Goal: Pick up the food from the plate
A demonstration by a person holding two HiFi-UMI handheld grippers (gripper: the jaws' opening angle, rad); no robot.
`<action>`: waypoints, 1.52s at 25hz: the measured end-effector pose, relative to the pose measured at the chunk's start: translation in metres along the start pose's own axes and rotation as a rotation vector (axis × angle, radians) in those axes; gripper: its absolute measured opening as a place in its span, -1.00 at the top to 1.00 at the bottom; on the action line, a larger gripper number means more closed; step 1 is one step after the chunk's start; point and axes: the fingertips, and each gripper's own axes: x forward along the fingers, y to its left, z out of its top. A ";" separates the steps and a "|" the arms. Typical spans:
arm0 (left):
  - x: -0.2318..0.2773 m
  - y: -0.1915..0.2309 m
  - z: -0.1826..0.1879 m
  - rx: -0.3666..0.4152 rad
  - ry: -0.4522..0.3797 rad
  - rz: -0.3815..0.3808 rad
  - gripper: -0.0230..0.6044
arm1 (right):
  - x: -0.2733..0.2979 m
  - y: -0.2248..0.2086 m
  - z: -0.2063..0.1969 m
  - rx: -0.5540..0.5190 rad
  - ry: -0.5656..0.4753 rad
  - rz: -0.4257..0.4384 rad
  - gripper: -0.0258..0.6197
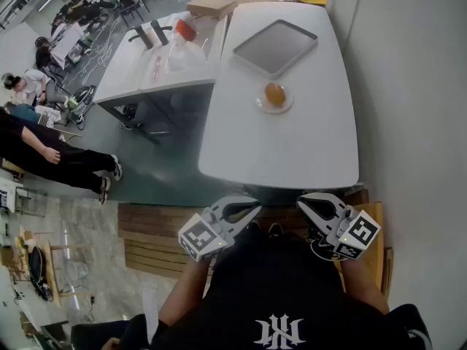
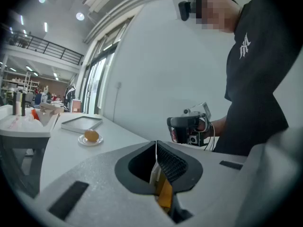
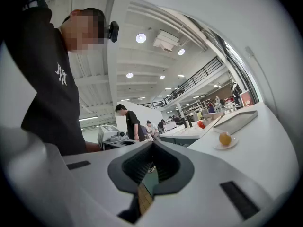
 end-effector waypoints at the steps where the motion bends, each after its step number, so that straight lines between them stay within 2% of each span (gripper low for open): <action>1: 0.002 -0.004 -0.001 -0.008 -0.001 -0.001 0.90 | -0.004 0.000 -0.003 -0.007 0.009 -0.003 0.91; 10: 0.006 -0.007 -0.010 -0.033 0.028 0.004 0.90 | -0.014 -0.016 -0.004 -0.014 0.000 -0.010 0.91; 16: 0.004 -0.003 -0.006 -0.026 0.040 0.006 0.90 | -0.024 -0.009 0.021 -0.004 -0.149 0.044 0.91; 22: 0.002 0.001 0.002 -0.005 0.061 0.008 0.90 | -0.032 -0.018 0.021 -0.079 -0.110 -0.022 0.91; 29: -0.012 0.008 0.004 -0.010 0.082 0.039 0.90 | -0.034 -0.018 0.016 -0.077 -0.103 -0.046 0.91; 33: -0.015 0.012 0.001 -0.001 0.096 0.037 0.90 | -0.028 -0.026 0.007 -0.041 -0.086 -0.067 0.91; 38: -0.015 0.026 -0.006 -0.070 0.096 0.026 0.90 | -0.008 -0.038 0.004 -0.025 -0.069 -0.087 0.91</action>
